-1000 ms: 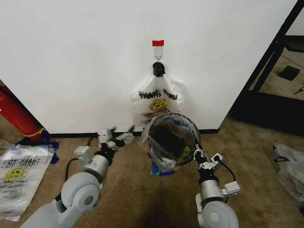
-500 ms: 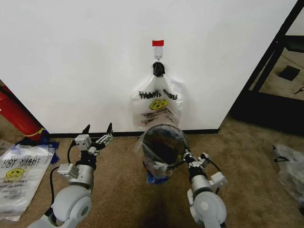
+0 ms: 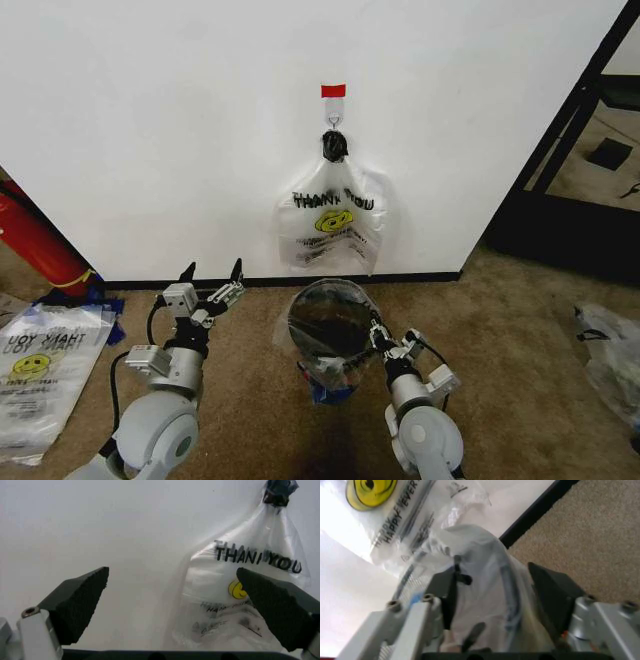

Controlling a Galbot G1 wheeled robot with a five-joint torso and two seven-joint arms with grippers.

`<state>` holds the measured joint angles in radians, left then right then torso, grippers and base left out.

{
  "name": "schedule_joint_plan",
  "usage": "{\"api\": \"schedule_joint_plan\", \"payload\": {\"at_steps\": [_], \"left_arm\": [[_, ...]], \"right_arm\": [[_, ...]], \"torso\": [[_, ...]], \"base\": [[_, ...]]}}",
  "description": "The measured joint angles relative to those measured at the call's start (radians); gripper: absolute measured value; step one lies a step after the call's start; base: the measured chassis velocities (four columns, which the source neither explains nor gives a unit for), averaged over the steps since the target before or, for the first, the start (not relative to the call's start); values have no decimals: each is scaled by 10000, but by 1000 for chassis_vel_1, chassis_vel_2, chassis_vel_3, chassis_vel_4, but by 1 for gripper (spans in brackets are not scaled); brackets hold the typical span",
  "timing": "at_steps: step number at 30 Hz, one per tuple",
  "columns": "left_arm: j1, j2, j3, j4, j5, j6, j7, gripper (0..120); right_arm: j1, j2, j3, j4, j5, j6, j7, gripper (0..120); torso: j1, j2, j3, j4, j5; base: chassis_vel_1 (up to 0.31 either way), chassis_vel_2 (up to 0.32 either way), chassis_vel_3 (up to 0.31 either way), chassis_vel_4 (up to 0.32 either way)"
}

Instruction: Pick up the garbage bag from the wall and place it over the trash bin.

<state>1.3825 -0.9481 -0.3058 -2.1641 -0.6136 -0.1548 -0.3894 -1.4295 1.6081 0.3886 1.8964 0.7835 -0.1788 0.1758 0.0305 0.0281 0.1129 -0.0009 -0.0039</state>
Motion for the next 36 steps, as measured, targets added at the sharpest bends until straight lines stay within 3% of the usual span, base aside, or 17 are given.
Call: {"api": "schedule_joint_plan", "payload": {"at_steps": [12, 21, 29, 36], "left_arm": [[102, -9, 25, -178, 16, 50, -1, 100], [211, 14, 401, -232, 280, 66, 7, 100], [278, 87, 1501, -107, 1051, -17, 107, 100], [-88, 139, 2861, 1006, 3345, -504, 96, 100]], "right_arm": [[-360, 0, -43, 208, -930, 461, -469, 98], [-528, -32, 120, 98, -1329, 848, -741, 100], [-472, -85, 285, -187, -1267, 1070, -862, 100], [-457, -117, 296, -139, -1090, 1099, -870, 100]], "torso": [[0, 0, 0, 1, 1], [0, 0, 0, 2, 1], [0, 0, 0, 1, 1], [0, 0, 0, 1, -1]], "base": [[0, 0, 0, 0], [0, 0, 0, 0], [0, 0, 0, 0], [0, 0, 0, 0]]}}
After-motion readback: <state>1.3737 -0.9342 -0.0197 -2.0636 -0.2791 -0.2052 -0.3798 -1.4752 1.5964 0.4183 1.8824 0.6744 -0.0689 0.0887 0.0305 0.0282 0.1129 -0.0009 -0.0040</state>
